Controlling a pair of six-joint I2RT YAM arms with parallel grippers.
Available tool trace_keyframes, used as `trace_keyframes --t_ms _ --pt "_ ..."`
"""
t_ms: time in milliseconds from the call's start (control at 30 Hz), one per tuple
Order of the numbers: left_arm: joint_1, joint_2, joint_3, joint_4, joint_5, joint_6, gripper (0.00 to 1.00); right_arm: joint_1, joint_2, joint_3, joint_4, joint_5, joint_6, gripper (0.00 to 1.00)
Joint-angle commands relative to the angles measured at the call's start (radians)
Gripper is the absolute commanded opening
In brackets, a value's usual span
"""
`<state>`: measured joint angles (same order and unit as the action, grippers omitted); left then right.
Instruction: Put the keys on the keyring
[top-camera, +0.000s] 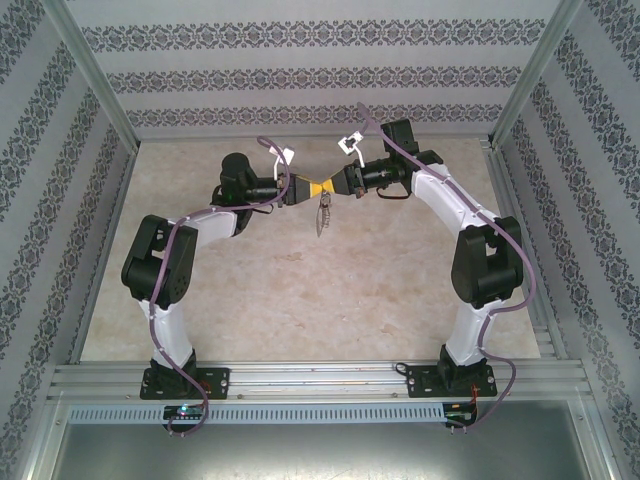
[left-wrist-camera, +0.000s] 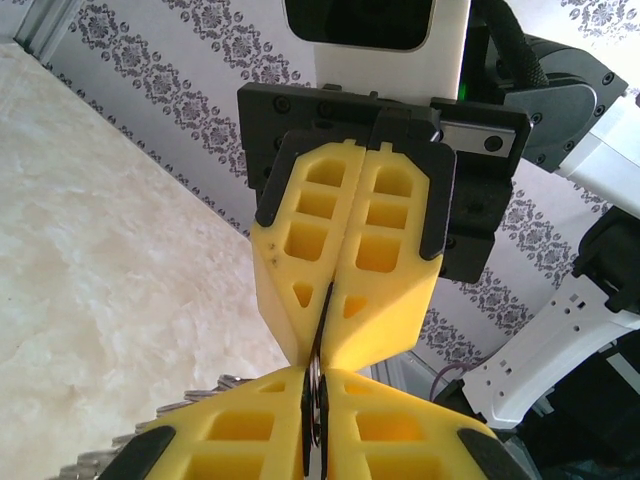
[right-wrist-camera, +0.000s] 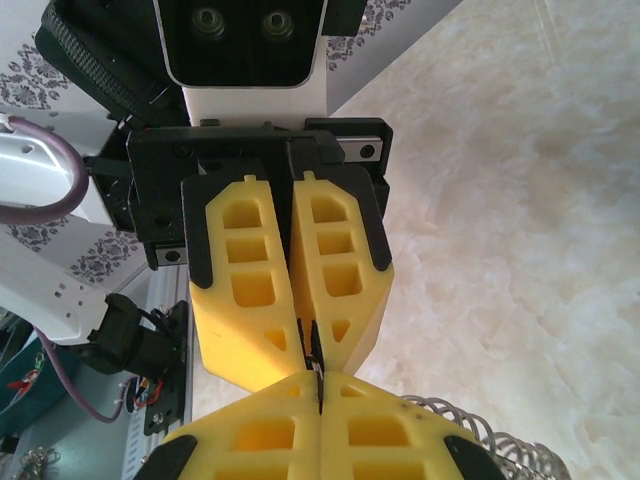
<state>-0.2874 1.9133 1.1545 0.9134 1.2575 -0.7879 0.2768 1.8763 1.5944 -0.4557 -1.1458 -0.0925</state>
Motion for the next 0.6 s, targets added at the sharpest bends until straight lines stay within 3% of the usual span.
trace_keyframes --t_ms 0,100,167,267,333,433,567 --pt "-0.022 0.002 0.028 0.075 0.047 -0.005 0.11 -0.005 -0.025 -0.01 0.041 -0.018 0.004 0.0" --pt "-0.022 0.003 0.027 0.086 0.036 -0.009 0.01 -0.008 -0.027 -0.016 0.045 -0.011 0.005 0.0" --pt "-0.023 0.001 0.024 0.099 0.026 -0.015 0.0 -0.012 -0.036 -0.029 0.068 0.006 0.024 0.0" --pt "-0.024 -0.007 0.014 0.12 -0.005 -0.022 0.0 -0.038 -0.079 -0.114 0.237 0.025 0.141 0.2" --pt "-0.022 -0.016 0.006 0.121 -0.025 -0.019 0.0 -0.067 -0.125 -0.198 0.4 0.029 0.25 0.28" --pt "-0.022 -0.033 -0.003 0.118 -0.049 -0.013 0.0 -0.101 -0.183 -0.317 0.584 0.045 0.372 0.32" --pt "-0.023 -0.053 -0.014 0.109 -0.071 -0.007 0.0 -0.111 -0.243 -0.43 0.703 0.089 0.432 0.36"
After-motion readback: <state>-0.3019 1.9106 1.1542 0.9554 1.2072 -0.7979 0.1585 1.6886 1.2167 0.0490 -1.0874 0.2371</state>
